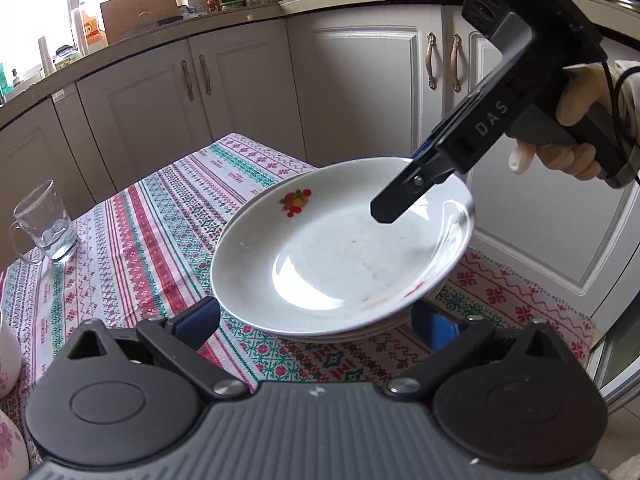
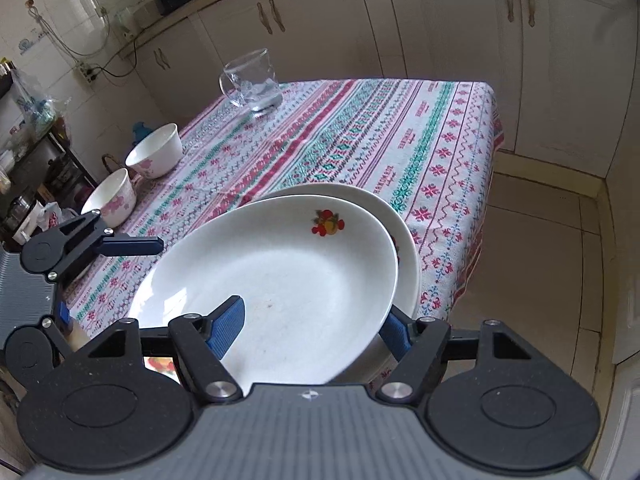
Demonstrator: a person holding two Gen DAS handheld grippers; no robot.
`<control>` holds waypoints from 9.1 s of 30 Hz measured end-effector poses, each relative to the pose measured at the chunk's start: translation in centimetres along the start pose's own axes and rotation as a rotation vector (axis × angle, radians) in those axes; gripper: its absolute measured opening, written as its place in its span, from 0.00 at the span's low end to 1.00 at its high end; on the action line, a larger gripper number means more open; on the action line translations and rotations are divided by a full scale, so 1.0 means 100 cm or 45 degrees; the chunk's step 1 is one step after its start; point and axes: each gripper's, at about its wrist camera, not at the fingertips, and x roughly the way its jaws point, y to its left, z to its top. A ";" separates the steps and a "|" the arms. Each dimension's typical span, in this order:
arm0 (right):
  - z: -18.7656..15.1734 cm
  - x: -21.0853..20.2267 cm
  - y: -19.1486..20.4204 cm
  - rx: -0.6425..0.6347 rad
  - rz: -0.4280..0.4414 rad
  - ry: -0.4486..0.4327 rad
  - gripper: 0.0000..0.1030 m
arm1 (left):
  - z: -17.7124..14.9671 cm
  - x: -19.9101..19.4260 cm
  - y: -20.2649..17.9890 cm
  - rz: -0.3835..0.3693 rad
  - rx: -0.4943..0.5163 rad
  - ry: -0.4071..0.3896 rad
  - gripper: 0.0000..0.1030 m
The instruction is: Organize plates and bowls
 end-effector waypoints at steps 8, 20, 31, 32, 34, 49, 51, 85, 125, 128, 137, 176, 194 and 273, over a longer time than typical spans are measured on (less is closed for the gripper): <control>0.000 -0.005 0.006 -0.018 -0.038 0.008 0.76 | 0.000 0.001 0.003 -0.014 -0.020 -0.001 0.98; -0.002 -0.006 0.024 -0.067 -0.130 0.047 0.87 | -0.005 -0.001 0.006 -0.012 -0.039 0.001 0.98; -0.009 0.004 0.037 -0.097 -0.247 0.116 0.94 | -0.011 -0.011 0.008 -0.016 -0.053 -0.013 0.98; -0.010 0.004 0.039 -0.104 -0.250 0.116 0.95 | -0.011 -0.012 0.009 -0.017 -0.055 -0.017 0.98; -0.011 0.002 0.044 -0.122 -0.253 0.105 0.98 | -0.012 -0.015 0.009 -0.018 -0.061 -0.021 0.98; -0.023 -0.008 0.129 -0.396 -0.453 -0.115 1.00 | -0.022 -0.052 0.025 0.015 -0.105 -0.087 0.98; -0.026 -0.007 0.140 -0.428 -0.447 -0.136 1.00 | -0.025 -0.059 0.028 0.023 -0.117 -0.091 0.98; -0.033 0.079 0.305 -0.519 -0.269 -0.253 1.00 | -0.158 -0.197 0.117 0.349 -0.311 -0.091 0.99; 0.018 0.193 0.370 -0.595 0.131 0.017 0.66 | -0.205 -0.174 0.180 0.251 -0.367 -0.020 0.84; 0.019 0.192 0.370 -0.596 0.131 0.018 0.66 | -0.204 -0.174 0.180 0.252 -0.367 -0.017 0.84; 0.019 0.189 0.368 -0.585 0.136 0.011 0.66 | -0.197 -0.172 0.178 0.256 -0.349 0.002 0.83; -0.010 0.115 0.272 -0.331 -0.141 -0.117 0.67 | -0.126 -0.104 0.125 -0.022 -0.141 -0.041 0.84; -0.012 0.118 0.261 -0.294 -0.148 -0.096 0.68 | -0.125 -0.091 0.124 -0.048 -0.141 -0.027 0.84; 0.053 0.221 0.355 -0.752 -0.126 -0.007 0.89 | -0.136 -0.093 0.305 0.232 -0.508 -0.016 0.79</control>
